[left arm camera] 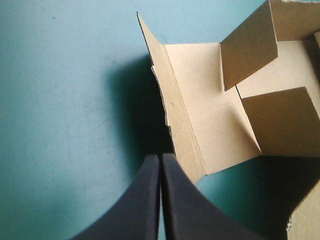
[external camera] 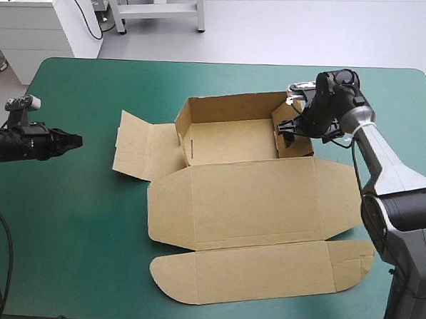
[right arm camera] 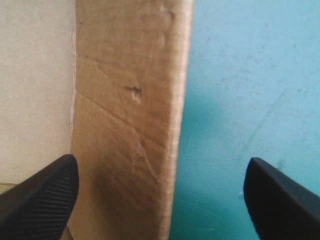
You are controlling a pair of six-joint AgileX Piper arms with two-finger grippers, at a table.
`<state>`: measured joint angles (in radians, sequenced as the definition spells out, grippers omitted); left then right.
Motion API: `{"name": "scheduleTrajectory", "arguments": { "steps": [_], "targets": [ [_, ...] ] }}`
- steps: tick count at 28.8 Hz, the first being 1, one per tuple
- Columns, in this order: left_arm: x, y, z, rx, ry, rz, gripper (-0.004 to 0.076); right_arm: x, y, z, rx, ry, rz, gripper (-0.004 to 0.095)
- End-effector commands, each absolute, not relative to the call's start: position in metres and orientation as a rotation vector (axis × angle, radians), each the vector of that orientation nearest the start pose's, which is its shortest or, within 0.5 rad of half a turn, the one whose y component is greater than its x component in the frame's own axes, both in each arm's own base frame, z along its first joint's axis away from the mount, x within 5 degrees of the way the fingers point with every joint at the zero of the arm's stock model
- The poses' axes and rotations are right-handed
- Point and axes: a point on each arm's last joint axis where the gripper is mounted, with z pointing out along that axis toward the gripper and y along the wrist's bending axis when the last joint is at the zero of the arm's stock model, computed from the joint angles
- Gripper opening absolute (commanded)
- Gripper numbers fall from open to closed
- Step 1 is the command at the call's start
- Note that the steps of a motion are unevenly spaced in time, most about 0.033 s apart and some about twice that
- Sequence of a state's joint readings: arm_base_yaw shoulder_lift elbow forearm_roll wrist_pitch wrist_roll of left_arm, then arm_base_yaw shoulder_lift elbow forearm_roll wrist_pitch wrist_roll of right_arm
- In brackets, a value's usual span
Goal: Fold the box
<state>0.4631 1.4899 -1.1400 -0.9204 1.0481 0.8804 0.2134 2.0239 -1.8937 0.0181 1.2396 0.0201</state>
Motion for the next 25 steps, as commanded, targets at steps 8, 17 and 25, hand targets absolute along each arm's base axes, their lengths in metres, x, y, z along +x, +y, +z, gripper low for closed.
{"name": "scheduleTrajectory", "arguments": {
  "steps": [8,17,25],
  "targets": [
    [0.29,0.072,0.324,0.053,2.282,-0.644,-0.0008,0.424,0.093,0.299,-0.315,2.801,0.086,0.0127],
    [0.29,0.072,0.324,0.053,2.282,-0.644,-0.0008,0.422,0.095,0.303,-0.375,2.784,0.102,-0.0019],
    [0.29,0.071,0.325,0.045,2.271,-0.656,-0.0008,0.392,0.087,0.367,-0.489,2.605,0.078,-0.0019]
  ]
}}
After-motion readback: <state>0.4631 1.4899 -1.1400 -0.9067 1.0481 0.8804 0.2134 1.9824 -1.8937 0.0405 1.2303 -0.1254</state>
